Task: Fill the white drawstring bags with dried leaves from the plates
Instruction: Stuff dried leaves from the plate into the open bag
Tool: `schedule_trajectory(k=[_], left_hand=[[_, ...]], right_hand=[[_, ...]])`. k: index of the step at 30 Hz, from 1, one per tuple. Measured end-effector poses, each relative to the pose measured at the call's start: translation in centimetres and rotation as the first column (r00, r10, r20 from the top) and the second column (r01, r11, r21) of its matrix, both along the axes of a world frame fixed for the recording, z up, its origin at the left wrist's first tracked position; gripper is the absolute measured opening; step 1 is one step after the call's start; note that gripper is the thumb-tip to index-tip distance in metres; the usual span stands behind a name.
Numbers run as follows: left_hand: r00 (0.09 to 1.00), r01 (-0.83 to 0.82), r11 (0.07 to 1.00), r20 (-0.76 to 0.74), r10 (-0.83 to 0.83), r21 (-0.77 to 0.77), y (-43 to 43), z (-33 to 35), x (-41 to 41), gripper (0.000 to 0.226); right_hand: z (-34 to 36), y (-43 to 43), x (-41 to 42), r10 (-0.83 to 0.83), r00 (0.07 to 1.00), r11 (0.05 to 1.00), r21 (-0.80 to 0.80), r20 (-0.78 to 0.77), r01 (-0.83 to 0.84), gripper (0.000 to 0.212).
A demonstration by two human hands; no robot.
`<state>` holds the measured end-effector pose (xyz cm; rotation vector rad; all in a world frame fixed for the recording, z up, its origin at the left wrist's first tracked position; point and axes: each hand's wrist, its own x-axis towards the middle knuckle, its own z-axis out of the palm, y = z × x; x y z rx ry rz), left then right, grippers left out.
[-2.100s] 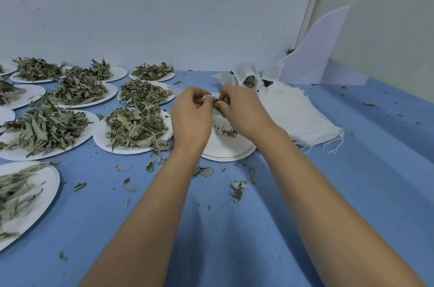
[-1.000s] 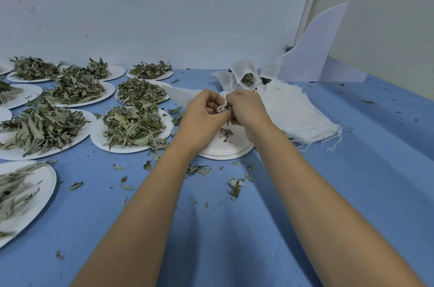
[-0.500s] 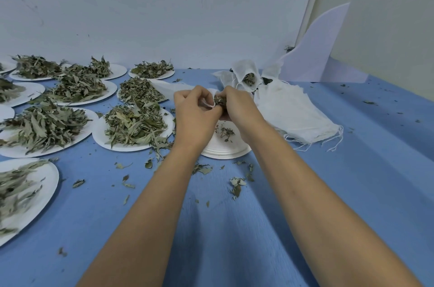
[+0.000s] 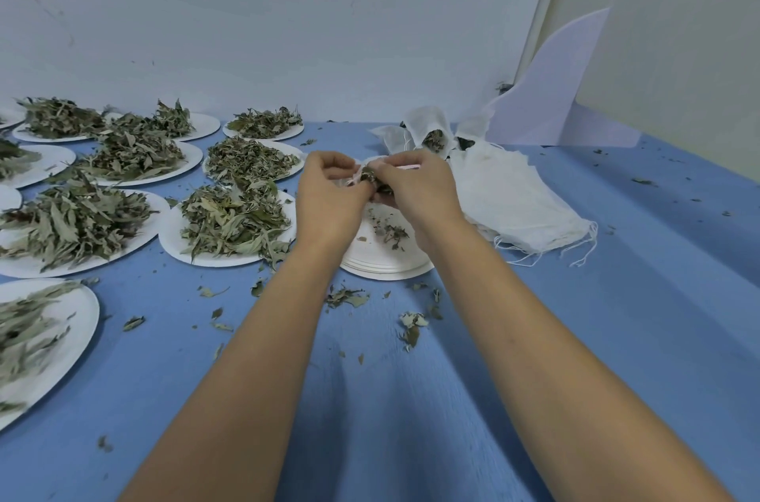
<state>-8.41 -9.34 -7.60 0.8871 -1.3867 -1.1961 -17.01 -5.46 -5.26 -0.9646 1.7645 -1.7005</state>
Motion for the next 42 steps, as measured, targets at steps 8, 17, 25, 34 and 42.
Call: schedule_trajectory(k=[8, 17, 25, 34, 42], left_hand=[[0.999, -0.038, 0.991, -0.01, 0.039, 0.131, 0.0, 0.3, 0.2, 0.022], [0.994, -0.038, 0.981, -0.093, 0.057, 0.188, 0.0, 0.5, 0.2, 0.02], [0.984, 0.031, 0.969, -0.178, 0.013, 0.244, 0.1, 1.1, 0.3, 0.025], [0.967, -0.25, 0.966, 0.07, 0.245, 0.064, -0.6, 0.0, 0.7, 0.027], [1.0, -0.009, 0.982, -0.016, 0.012, 0.186, -0.1, 0.9, 0.7, 0.023]], right_hand=[[1.1, 0.3, -0.1, 0.033, 0.999, 0.998, 0.047, -0.021, -0.032, 0.017], [0.9, 0.7, -0.4, 0.041, 0.98, 0.999, 0.026, -0.197, -0.037, 0.019], [0.4, 0.7, -1.0, -0.004, 0.918, 0.996, 0.082, -0.396, 0.04, 0.038], [0.6, 0.7, 0.8, 0.029, 0.897, 0.999, 0.039, -0.44, -0.013, 0.016], [0.0, 0.4, 0.0, -0.079, 0.904, 0.996, -0.002, -0.42, 0.086, 0.018]])
